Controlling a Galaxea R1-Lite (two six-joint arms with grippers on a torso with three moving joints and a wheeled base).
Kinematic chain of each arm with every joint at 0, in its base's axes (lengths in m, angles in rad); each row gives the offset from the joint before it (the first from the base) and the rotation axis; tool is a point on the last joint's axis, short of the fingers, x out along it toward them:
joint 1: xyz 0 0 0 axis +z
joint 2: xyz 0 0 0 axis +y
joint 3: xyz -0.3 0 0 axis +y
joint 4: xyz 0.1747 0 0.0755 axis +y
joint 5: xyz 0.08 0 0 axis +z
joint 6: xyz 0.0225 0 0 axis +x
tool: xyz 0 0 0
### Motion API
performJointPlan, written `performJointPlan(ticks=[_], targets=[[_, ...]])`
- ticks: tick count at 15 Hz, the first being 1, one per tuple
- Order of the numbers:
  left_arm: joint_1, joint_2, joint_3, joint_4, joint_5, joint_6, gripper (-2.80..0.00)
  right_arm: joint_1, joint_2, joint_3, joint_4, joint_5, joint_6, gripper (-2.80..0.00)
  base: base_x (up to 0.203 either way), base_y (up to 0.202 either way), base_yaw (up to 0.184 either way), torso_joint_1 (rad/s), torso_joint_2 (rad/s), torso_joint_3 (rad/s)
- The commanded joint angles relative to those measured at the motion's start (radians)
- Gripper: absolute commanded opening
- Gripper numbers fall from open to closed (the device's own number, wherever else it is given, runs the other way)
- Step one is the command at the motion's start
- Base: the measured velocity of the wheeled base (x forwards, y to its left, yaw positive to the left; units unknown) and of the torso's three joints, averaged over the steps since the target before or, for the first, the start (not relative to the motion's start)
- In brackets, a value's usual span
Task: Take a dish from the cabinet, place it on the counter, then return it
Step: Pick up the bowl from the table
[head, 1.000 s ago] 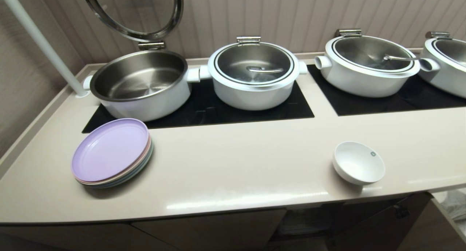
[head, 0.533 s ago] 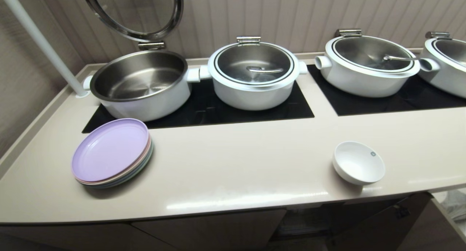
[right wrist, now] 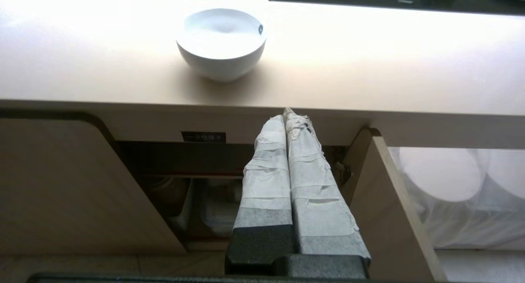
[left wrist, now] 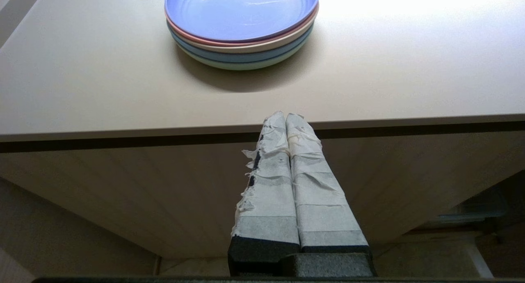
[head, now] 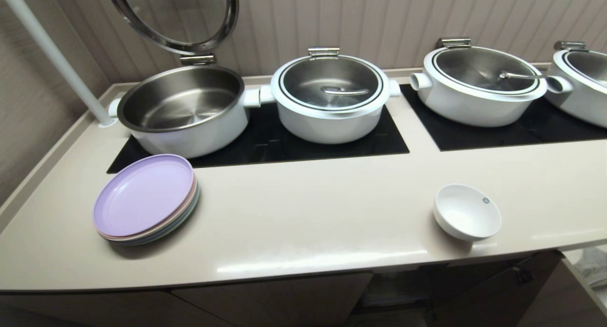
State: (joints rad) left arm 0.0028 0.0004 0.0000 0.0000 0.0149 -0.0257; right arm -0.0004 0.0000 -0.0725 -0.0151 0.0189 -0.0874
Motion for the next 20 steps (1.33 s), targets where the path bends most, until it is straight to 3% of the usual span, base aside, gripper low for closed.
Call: performJointPlan(ticks=[1, 4, 20], targets=[[0.000, 0.000, 0.000, 0.000, 0.000, 0.000, -2.80, 0.000, 0.006, -0.082, 0.045, 0.013, 0.002, -2.80, 0.000, 0.000, 0.000, 0.000, 0.00, 0.000], [0.000, 0.000, 0.000, 0.000, 0.000, 0.000, -2.80, 0.000, 0.061, -0.170, 0.106, 0.047, 0.003, -2.80, 0.000, 0.000, 0.000, 0.000, 0.00, 0.000], [0.000, 0.000, 0.000, 0.000, 0.000, 0.000, -2.80, 0.000, 0.061, -0.170, 0.106, 0.047, 0.003, -2.80, 0.000, 0.000, 0.000, 0.000, 0.00, 0.000]])
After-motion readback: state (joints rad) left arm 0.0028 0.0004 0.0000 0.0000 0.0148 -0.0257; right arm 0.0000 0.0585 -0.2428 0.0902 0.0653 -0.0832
